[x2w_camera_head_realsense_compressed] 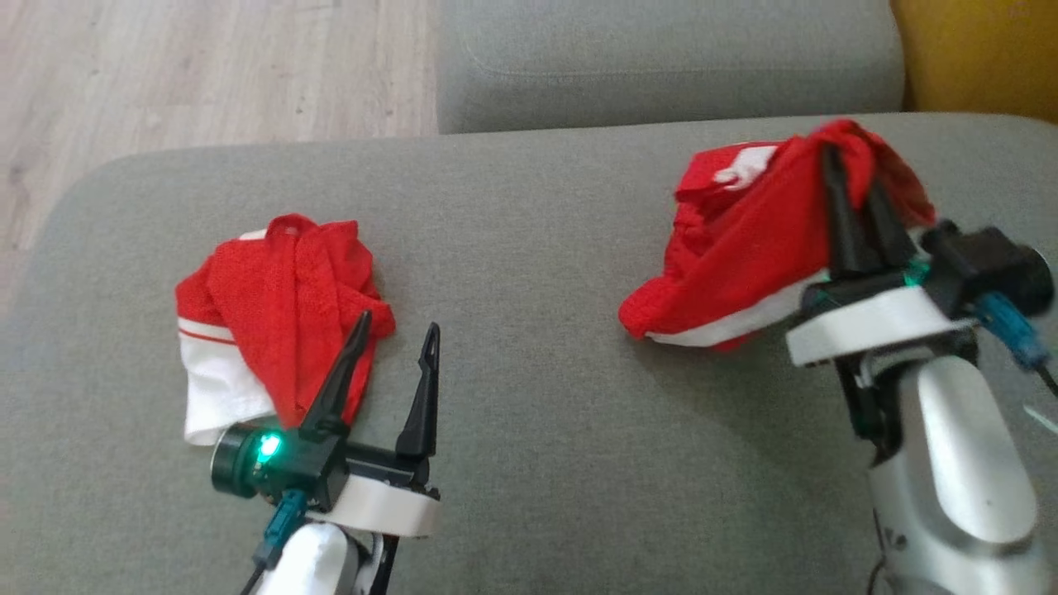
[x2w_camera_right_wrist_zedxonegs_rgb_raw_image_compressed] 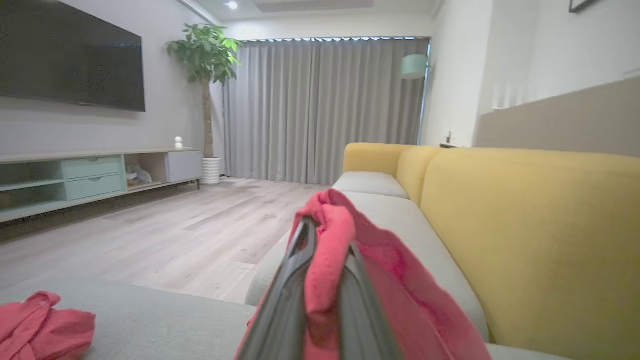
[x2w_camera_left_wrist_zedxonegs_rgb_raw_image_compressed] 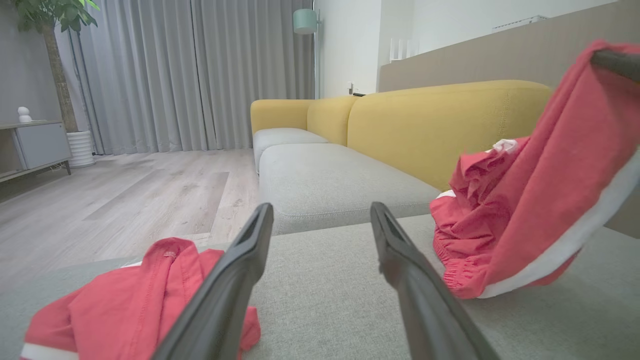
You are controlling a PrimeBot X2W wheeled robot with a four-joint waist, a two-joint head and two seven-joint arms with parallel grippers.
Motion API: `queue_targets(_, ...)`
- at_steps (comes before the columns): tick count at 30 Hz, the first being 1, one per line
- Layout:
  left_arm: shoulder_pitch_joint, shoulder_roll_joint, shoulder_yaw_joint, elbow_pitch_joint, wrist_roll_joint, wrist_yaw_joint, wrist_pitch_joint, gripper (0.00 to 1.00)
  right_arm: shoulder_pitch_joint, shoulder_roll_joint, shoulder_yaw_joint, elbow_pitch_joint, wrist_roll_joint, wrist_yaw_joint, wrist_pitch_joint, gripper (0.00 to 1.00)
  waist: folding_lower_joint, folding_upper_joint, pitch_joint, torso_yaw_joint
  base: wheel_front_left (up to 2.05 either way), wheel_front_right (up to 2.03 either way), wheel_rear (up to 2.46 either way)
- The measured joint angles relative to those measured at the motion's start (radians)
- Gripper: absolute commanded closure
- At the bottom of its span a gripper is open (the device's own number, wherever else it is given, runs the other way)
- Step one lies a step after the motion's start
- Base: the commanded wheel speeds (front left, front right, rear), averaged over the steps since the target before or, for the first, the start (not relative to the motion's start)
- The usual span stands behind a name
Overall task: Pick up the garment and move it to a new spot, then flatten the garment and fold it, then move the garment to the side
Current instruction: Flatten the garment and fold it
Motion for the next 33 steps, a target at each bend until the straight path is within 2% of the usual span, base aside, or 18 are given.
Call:
queue_targets(4,0.012,-0.004,0.011,0.0,0.0,0.0,0.0,0.0,-0.076,-0.001,0.076,-0.013,0.019,0.0,0.047,1.0,0.0001,0.0,-0.015,0.022,0.0,0.0,0.0)
queue_targets(9,0.039,-0.005,0.028,0.0,0.0,0.0,0.0,0.0,-0.263,-0.005,0.132,0.01,0.144,0.0,0.05,1.0,0.0001,0.0,-0.032,0.045,0.0,0.0,0.0)
queue_targets(11,0.047,0.004,0.034,0.0,0.015,0.001,0.0,0.0,-0.335,-0.004,0.133,0.048,0.204,0.0,0.041,1.0,0.0001,0.0,-0.035,0.047,0.0,0.0,0.0)
queue_targets(13,0.048,0.017,0.021,0.0,0.065,0.002,0.0,0.0,-0.409,-0.006,0.107,0.098,0.215,0.0,0.013,1.0,0.0003,0.0,-0.035,0.047,0.0,0.0,0.0)
queue_targets(16,0.048,0.013,0.016,0.0,0.066,0.002,0.0,0.0,-0.493,-0.007,0.022,0.172,0.211,0.0,-0.025,1.0,0.0002,0.0,-0.035,0.047,0.0,0.0,0.0)
queue_targets(19,0.048,0.011,0.021,-0.006,0.062,0.006,0.0,0.0,-0.504,-0.007,-0.079,0.252,0.184,0.0,-0.041,1.0,0.0003,0.0,-0.027,0.04,0.0,0.0,0.0)
queue_targets(22,0.048,0.009,0.026,-0.011,0.062,0.012,0.0,0.0,-0.43,-0.007,-0.209,0.347,0.118,0.0,-0.046,1.0,0.0003,0.0,-0.014,0.029,0.0,0.0,0.0)
queue_targets(28,0.044,0.003,0.028,-0.016,0.062,0.012,0.0,0.0,-0.174,-0.006,-0.487,0.543,-0.073,0.0,-0.035,1.0,0.0003,0.0,0.019,0.008,0.0,0.0,0.0)
queue_targets(32,0.038,0.002,0.029,-0.016,0.062,0.008,0.0,0.0,-0.143,0.001,-0.606,0.593,-0.169,0.0,-0.034,1.0,0.0003,0.0,0.034,-0.006,0.0,0.0,0.0)
queue_targets(33,0.035,0.002,0.029,-0.016,0.062,0.008,0.0,0.0,-0.15,0.002,-0.639,0.597,-0.197,0.0,-0.039,0.31,0.0003,0.0,0.038,-0.011,0.0,0.0,0.0)
